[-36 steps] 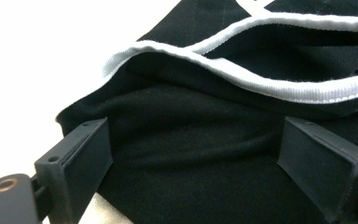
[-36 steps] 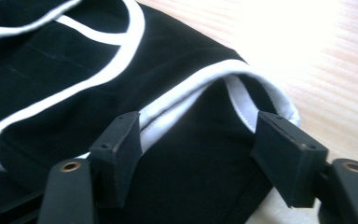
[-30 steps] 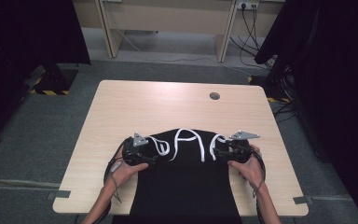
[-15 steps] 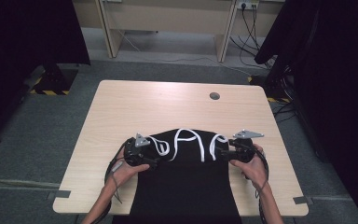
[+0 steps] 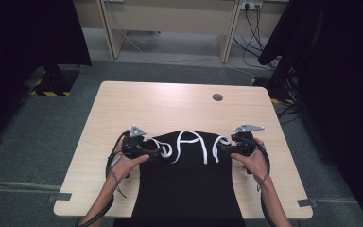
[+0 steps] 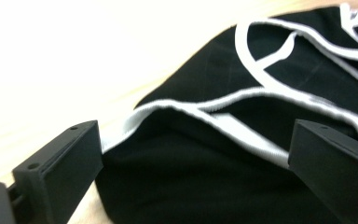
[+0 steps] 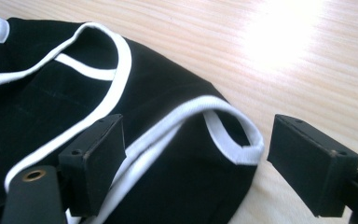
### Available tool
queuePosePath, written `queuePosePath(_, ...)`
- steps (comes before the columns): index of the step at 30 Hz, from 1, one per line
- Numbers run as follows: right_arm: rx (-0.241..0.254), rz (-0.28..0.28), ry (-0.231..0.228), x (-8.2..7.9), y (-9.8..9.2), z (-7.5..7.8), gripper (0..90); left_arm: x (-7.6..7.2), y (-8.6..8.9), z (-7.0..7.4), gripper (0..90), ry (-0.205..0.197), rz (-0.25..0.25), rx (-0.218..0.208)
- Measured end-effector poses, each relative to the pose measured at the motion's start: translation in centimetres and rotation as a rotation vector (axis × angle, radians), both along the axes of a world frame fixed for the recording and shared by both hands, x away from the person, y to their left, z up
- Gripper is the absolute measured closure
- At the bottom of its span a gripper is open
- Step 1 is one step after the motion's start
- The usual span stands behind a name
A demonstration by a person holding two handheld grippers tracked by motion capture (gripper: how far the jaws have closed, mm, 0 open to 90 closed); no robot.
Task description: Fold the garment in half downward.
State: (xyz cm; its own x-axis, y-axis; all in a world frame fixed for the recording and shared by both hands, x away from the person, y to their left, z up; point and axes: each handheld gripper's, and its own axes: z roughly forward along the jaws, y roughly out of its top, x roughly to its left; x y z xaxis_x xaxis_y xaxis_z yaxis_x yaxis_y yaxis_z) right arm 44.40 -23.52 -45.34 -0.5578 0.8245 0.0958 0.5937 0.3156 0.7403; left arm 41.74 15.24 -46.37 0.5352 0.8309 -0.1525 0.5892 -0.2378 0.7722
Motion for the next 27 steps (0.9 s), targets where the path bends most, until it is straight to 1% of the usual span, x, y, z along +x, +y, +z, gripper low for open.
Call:
queuePosePath(1,0.001,0.001,0.005,0.1,0.1,0.0,17.4,0.2,0.0,0.0,1.9,0.004,0.002,0.001)
queuePosePath(3,-0.002,0.007,0.01,0.5,0.3,0.0,16.9,0.9,-0.1,0.0,1.9,0.012,0.022,0.009)
queuePosePath(5,-0.012,0.008,0.018,0.9,0.6,-0.1,16.6,1.7,-0.3,0.0,1.9,0.025,0.047,0.002)
queuePosePath(6,-0.017,0.01,0.023,1.1,0.7,-0.2,16.6,2.0,-0.4,0.1,1.9,0.027,0.054,0.005)
queuePosePath(7,-0.021,0.014,0.025,1.3,0.9,-0.2,16.6,2.3,-0.6,0.1,1.9,0.023,0.047,0.012)
queuePosePath(8,-0.028,0.019,0.029,1.6,1.0,-0.3,16.6,2.7,-0.9,0.2,1.7,0.026,0.039,0.026)
queuePosePath(10,-0.031,0.018,0.038,2.0,1.2,-0.5,16.5,3.3,-1.5,0.1,1.6,0.038,0.044,0.057)
queuePosePath(11,-0.033,0.019,0.044,2.2,1.3,-0.6,16.6,3.6,-1.7,0.0,1.6,0.044,0.048,0.066)
queuePosePath(13,-0.039,0.026,0.046,2.6,1.5,-0.8,16.6,4.0,-2.1,-0.4,1.6,0.076,0.044,0.076)
queuePosePath(14,-0.039,0.026,0.046,2.6,1.5,-0.8,16.6,4.1,-2.3,-0.6,1.6,0.094,0.037,0.09)
queuePosePath(15,-0.038,0.03,0.05,2.7,1.5,-0.8,16.6,4.2,-2.5,-1.0,1.8,0.109,0.035,0.116)
queuePosePath(16,-0.039,0.032,0.056,2.8,1.7,-0.9,16.6,4.2,-2.7,-1.3,2.1,0.099,0.035,0.153)
queuePosePath(17,-0.05,0.039,0.057,2.8,1.8,-1.0,16.5,4.1,-2.7,-1.4,0.0,0.085,0.034,0.179)
queuePosePath(18,-0.082,0.052,0.058,3.0,1.9,-1.2,16.5,4.0,-2.8,-1.5,0.0,0.082,0.04,0.171)
queuePosePath(19,-0.082,0.052,0.058,3.0,1.9,-1.2,16.5,4.0,-2.8,-1.5,0.0,0.083,0.042,0.172)
queuePosePath(21,-0.107,0.047,0.067,3.1,2.1,-1.6,16.4,3.8,-2.8,-1.5,0.0,0.07,0.045,0.172)
queuePosePath(22,-0.126,0.046,0.064,3.2,2.2,-1.8,14.2,3.6,-2.8,-1.5,1.5,0.061,0.039,0.17)
queuePosePath(23,-0.136,0.042,0.055,3.2,2.2,-1.9,13.0,3.4,-2.8,-1.5,5.2,0.053,0.031,0.167)
queuePosePath(25,-0.134,0.04,0.051,3.2,2.3,-1.9,14.3,3.0,-2.9,-1.2,15.7,0.046,0.008,0.16)
queuePosePath(26,-0.128,0.054,0.04,3.0,2.3,-1.9,24.2,2.9,-2.8,-1.2,25.6,0.044,0.007,0.159)
queuePosePath(27,-0.128,0.054,0.04,3.0,2.3,-1.9,24.2,2.8,-2.9,-1.1,25.6,0.039,0.004,0.153)
